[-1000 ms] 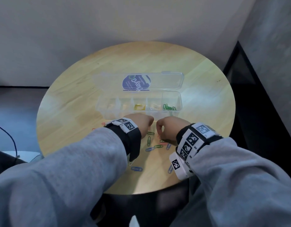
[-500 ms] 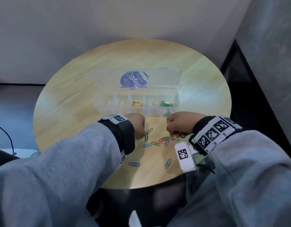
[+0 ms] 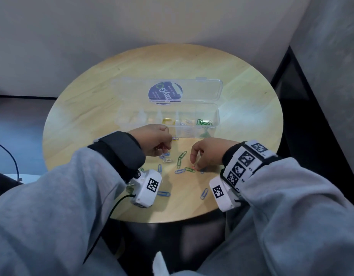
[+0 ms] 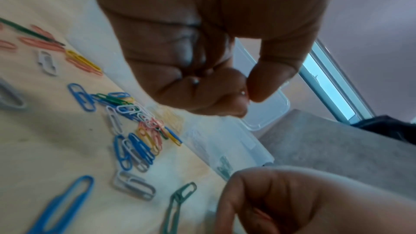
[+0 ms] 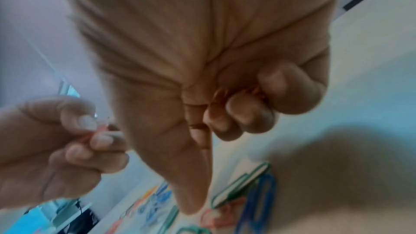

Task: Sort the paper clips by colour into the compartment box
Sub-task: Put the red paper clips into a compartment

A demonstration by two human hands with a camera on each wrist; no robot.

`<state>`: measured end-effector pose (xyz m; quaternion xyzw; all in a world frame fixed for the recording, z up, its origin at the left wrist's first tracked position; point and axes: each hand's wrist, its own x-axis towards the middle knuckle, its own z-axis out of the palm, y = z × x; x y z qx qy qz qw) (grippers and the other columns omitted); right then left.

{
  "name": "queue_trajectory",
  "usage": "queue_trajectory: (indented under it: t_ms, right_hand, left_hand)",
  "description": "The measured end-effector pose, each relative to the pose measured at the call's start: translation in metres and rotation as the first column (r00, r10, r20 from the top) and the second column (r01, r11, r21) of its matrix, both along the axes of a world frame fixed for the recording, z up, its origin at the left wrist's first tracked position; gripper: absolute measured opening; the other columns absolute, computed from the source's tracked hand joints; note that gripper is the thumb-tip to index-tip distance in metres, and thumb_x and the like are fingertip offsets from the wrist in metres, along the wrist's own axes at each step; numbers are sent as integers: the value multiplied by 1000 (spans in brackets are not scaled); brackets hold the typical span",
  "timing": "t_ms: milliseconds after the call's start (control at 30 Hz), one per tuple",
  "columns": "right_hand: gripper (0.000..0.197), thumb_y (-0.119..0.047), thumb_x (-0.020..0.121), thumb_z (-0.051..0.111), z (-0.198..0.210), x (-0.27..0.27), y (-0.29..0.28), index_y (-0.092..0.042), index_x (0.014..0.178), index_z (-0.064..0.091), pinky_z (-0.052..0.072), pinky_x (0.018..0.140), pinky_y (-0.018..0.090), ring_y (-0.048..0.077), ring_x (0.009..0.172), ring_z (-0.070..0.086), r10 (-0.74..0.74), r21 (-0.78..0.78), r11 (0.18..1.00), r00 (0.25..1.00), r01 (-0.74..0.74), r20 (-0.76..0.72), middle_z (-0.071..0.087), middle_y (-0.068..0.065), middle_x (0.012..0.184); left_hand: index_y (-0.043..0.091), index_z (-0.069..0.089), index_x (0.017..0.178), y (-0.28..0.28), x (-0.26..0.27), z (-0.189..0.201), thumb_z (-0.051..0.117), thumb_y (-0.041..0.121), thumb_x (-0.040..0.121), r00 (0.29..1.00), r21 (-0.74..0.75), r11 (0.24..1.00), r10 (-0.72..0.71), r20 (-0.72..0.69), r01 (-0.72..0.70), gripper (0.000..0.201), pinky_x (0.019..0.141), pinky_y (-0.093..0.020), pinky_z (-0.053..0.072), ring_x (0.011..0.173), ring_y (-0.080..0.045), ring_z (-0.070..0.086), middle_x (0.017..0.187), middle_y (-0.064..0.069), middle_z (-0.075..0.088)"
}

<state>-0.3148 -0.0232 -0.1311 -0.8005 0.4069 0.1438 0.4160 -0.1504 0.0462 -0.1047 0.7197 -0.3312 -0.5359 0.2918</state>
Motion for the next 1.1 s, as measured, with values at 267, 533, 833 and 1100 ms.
queue_trajectory:
  t_ms: [267, 533, 833, 1100]
  right_hand:
    - [21, -4, 75, 61, -5, 22, 6, -7, 94, 70, 51, 67, 29, 25, 89, 66, 183, -221, 942, 937, -254, -297, 72, 9, 98]
    - [27, -6, 78, 55, -7, 27, 10, -3, 101, 69, 42, 58, 25, 25, 78, 56, 224, -247, 908, 889, -339, -400, 66, 12, 94]
    - [13, -9, 75, 54, -4, 16, -1, -14, 66, 61, 48, 61, 27, 20, 60, 53, 137, -144, 975, 965, -172, -224, 62, 3, 67]
    - [25, 3, 87, 42, 7, 9, -8, -7, 64, 44, 34, 42, 18, 13, 49, 41, -473, 484, 803, 866, 349, 160, 44, 6, 58]
  left_hand:
    - [14, 42, 64, 9, 13, 5, 32, -7, 84, 979, -5, 991, 130, -156, -132, 30, 37, -12, 29, 42, -10, 39, 59, -5, 45]
    - [16, 55, 81, 13, 25, 6, 35, 5, 92, 952, 27, 973, 230, -202, -230, 25, 35, -11, 33, 41, -6, 40, 64, -2, 40]
    - [14, 57, 82, 22, 36, 3, 38, 8, 93, 930, 41, 959, 282, -237, -281, 22, 35, -10, 34, 43, -6, 40, 63, -1, 40]
    - [14, 59, 83, 27, 41, 5, 39, 5, 90, 917, 36, 956, 291, -272, -293, 23, 37, -11, 35, 43, -5, 41, 65, -1, 42]
